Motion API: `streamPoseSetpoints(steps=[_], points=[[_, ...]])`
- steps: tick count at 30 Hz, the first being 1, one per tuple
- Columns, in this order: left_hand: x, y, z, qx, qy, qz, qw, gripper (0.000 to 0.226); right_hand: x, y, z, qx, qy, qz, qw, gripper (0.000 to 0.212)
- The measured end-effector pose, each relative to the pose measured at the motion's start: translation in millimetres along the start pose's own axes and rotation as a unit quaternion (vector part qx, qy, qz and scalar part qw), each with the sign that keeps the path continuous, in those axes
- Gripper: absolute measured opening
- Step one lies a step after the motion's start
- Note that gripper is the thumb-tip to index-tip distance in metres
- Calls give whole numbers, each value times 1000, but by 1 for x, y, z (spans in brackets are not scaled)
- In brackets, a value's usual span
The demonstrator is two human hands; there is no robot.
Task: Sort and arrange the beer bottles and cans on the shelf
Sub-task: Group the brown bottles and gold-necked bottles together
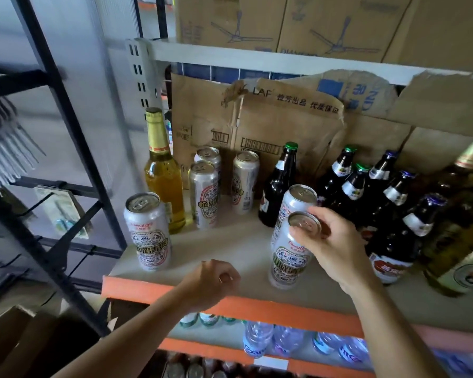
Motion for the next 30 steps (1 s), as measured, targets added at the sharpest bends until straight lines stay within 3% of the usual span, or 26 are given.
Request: streamPoseSetpoints(steps=[3, 8, 13, 15, 20, 30], points=[[-1, -1, -1, 9, 13, 3, 1000, 13, -4, 5, -5, -20, 2, -36, 999, 54], [-3, -4, -4, -4, 11, -30, 999, 21, -12, 13, -4, 42, -2, -1, 999, 49], [3, -9, -12, -37, 15, -126, 991, 77, -43, 8, 10, 58, -28, 90, 994, 24], [13, -14, -16, -52, 44, -175, 982, 88, -59, 11, 15, 49, -21, 133, 990, 22], [30, -26, -28, -79, 79, -214, 970, 61, -78, 32, 23, 31, 62, 213, 975, 25], [28, -34, -38, -78, 76, -259, 960, 57, -79, 51, 34, -21, 165, 277, 946, 27]])
Point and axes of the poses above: each hand's wrist, its own z-axis towards the middle knuckle, its own y-axis out of the palm, x = y × z, the point moved 1 cm from there along z, towards the middle knuckle, and after that the axes turned 1 degree about -y, right-handed, at the moved point
